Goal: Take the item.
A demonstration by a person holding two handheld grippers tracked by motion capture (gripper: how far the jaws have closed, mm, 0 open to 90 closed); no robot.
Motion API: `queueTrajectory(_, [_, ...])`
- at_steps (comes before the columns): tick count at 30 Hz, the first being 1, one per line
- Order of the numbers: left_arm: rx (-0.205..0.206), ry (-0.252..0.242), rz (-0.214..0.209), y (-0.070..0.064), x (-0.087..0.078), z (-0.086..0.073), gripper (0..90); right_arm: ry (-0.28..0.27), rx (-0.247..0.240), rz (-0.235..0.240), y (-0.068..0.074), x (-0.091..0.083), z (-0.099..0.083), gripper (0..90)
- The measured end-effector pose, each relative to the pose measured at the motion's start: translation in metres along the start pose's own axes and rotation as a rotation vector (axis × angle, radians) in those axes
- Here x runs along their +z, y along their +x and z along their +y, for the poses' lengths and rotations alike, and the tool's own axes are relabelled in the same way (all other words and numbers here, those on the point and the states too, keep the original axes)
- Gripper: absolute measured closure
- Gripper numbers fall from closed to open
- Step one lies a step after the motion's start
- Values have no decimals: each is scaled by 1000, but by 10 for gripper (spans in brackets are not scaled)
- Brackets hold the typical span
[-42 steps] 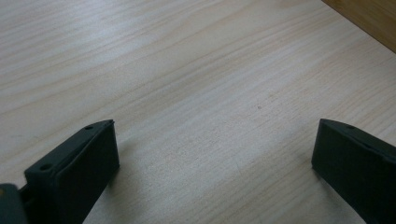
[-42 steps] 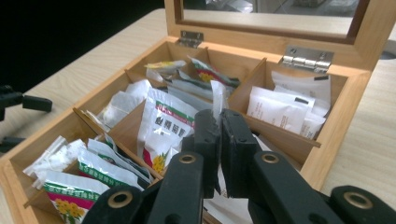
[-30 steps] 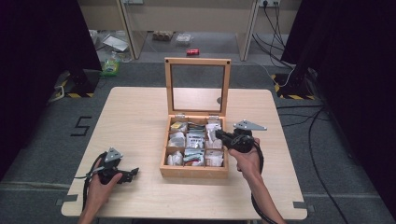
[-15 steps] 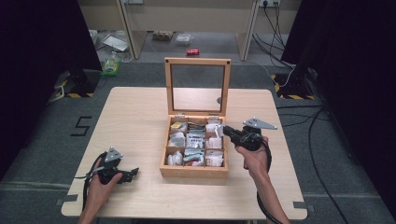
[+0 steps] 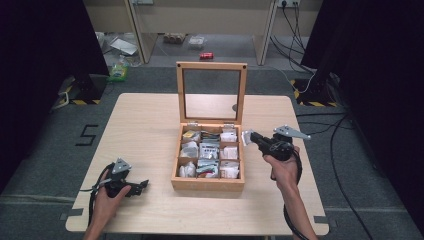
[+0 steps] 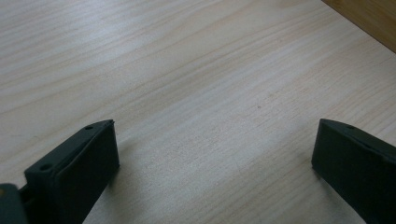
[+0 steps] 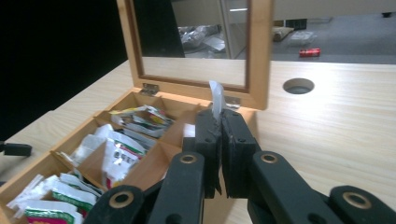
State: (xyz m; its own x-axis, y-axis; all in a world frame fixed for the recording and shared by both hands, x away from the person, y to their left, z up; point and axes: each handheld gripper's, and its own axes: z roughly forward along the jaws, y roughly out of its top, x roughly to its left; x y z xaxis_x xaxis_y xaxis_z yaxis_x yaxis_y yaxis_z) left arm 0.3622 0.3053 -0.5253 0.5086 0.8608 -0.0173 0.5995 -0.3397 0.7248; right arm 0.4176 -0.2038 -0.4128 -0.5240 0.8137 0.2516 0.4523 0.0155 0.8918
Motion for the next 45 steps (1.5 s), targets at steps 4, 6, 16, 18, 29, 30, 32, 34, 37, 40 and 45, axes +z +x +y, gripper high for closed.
queueTrajectory(4, [0, 0, 0, 0, 0, 0, 0, 2, 14, -25, -10, -6, -3, 865])
queueTrajectory(6, [0, 0, 0, 0, 0, 0, 0, 2, 24, -39, -16, -8, -5, 864])
queueTrajectory(16, [0, 0, 0, 0, 0, 0, 0, 18, 59, -87, -37, -10, -14, 861])
queueTrajectory(18, [0, 0, 0, 0, 0, 0, 0, 24, 66, -95, -40, -10, -16, 860])
queueTrajectory(29, [-1, -1, 0, 0, 0, 0, 0, 70, 86, -129, -53, -4, -30, 856])
queueTrajectory(30, [-1, -1, 0, 0, 0, 0, 0, 77, 90, -129, -53, -3, -31, 855])
queueTrajectory(32, [-1, -1, 0, 0, 0, 0, 0, 87, 91, -132, -54, -1, -34, 854])
queueTrajectory(34, [-1, -1, 0, 0, 0, 0, 0, 95, 92, -132, -54, 1, -36, 852])
queueTrajectory(37, [-1, -1, 0, 0, 0, 0, 0, 106, 91, -130, -53, 3, -38, 851])
queueTrajectory(40, [-1, -1, 0, 0, 0, 0, 0, 118, 88, -127, -52, 6, -40, 849])
queueTrajectory(45, [-1, -1, 0, 0, 0, 0, 0, 142, 76, -121, -50, 10, -44, 853])
